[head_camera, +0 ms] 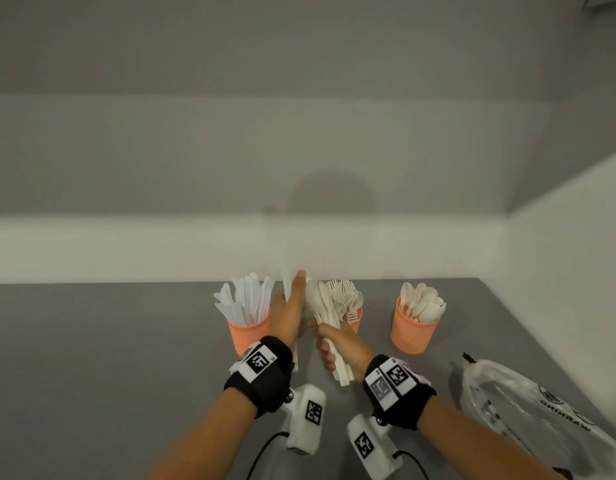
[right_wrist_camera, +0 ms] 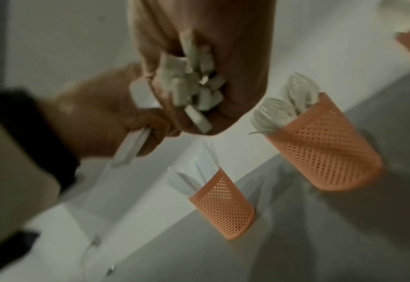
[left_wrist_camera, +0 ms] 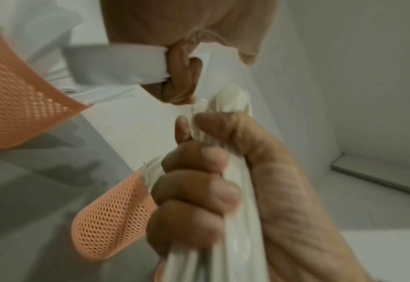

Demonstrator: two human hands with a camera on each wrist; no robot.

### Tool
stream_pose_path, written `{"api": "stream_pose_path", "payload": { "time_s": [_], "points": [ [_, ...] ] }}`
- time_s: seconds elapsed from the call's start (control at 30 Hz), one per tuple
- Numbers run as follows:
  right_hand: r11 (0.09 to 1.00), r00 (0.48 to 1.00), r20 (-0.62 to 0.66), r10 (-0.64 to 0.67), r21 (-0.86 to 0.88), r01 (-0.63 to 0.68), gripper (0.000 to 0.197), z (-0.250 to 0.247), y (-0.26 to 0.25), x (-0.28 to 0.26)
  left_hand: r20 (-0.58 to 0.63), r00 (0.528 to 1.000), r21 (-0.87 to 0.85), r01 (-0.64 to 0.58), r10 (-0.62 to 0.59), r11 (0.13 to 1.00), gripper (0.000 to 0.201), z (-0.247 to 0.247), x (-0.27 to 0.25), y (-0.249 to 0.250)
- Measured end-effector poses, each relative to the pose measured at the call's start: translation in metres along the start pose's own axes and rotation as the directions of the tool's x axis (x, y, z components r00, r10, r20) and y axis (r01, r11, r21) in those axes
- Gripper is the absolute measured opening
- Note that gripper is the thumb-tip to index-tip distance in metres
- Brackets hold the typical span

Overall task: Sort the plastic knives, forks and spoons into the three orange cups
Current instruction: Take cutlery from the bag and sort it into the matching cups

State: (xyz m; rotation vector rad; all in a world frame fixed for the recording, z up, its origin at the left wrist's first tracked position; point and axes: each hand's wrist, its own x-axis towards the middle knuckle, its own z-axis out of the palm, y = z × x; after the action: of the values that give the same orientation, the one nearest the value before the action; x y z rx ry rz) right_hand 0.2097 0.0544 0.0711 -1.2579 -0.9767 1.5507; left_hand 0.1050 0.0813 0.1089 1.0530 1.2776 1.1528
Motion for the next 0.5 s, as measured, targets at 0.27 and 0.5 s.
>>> {"api": "stream_pose_path", "payload": {
  "time_s": [0.27, 0.5],
  "points": [
    [0.962, 0.920, 0.354, 0.168, 0.144, -0.231, 0.014, -0.016, -0.009, -0.007, 0.056, 0.998, 0.120, -0.019, 0.013, 0.993, 0.022, -0.025, 0.028, 0.003],
    [0.986, 0.955, 0.270, 0.124, 0.077, -0.150, 0.018, -0.012, -0.009, -0.008, 0.011, 0.993, 0.182, -0.114, 0.114, 0.977, 0.027, -0.024, 0.042, 0.017]
  ]
}}
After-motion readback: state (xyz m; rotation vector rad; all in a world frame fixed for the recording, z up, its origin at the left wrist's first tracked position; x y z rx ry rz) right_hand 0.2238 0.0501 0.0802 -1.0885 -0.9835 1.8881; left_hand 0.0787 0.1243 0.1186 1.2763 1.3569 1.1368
